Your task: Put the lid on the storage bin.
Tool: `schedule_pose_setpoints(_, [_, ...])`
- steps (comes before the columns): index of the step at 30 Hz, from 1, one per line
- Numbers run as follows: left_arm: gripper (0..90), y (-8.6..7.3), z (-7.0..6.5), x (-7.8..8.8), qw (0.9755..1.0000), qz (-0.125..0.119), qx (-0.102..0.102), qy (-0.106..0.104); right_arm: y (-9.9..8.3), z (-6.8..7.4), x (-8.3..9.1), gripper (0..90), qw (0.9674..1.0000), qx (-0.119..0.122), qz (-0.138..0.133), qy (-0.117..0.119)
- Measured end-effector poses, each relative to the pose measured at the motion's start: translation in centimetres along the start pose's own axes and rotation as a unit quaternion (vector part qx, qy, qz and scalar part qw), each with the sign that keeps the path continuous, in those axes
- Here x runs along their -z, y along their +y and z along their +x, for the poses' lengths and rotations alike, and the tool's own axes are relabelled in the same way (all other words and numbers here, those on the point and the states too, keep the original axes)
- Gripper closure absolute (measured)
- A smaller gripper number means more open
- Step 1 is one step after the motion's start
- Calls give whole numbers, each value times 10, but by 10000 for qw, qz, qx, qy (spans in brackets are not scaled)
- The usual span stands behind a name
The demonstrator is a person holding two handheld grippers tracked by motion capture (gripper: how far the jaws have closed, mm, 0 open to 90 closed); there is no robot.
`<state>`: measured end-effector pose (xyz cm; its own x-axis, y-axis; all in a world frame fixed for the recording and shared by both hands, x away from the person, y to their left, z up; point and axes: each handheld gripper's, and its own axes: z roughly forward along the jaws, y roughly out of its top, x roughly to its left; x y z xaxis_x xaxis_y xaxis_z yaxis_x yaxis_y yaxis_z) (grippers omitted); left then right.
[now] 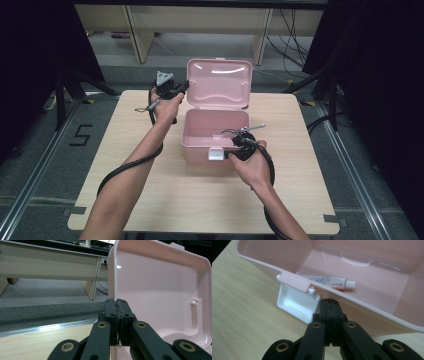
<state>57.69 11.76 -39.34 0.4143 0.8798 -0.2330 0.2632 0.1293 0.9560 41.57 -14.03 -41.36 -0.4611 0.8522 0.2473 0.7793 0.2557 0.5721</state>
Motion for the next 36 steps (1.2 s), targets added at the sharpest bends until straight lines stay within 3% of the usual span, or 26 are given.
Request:
schedule_pose_setpoints(10, [880,0,-3,5,9999,-34,-121,17,2,0,-1,900,10000,-48,-23,-56])
schedule_pose_setpoints(13, [880,0,-4,7,9999,-61,-159,17,2,-1,0,900,10000,48,16,-2])
schedule_pose_setpoints(16, [879,0,-4,9,9998,-83,-194,27,3,-1,0,900,9999,83,28,-120])
schedule_pose_setpoints(17, [880,-1,-4,10,9998,-94,-195,25,4,1,0,900,9999,-74,109,-111])
schedule_pose_setpoints(19, [879,-1,-4,11,9998,-96,-199,25,4,-1,0,900,10000,-70,17,-47])
schedule_pose_setpoints(23, [879,-1,-4,13,9996,-110,-242,28,4,-3,0,900,9998,89,28,-156])
schedule_pose_setpoints(27, [879,-1,-6,15,9995,-119,-280,47,4,-3,-1,900,9999,85,14,-110])
schedule_pose_setpoints(29, [880,-1,-6,16,9995,-132,-294,44,5,-1,0,900,10000,-51,30,-78])
schedule_pose_setpoints(36, [879,-1,-8,20,9991,-136,-396,59,5,-2,1,900,9999,-11,72,-117])
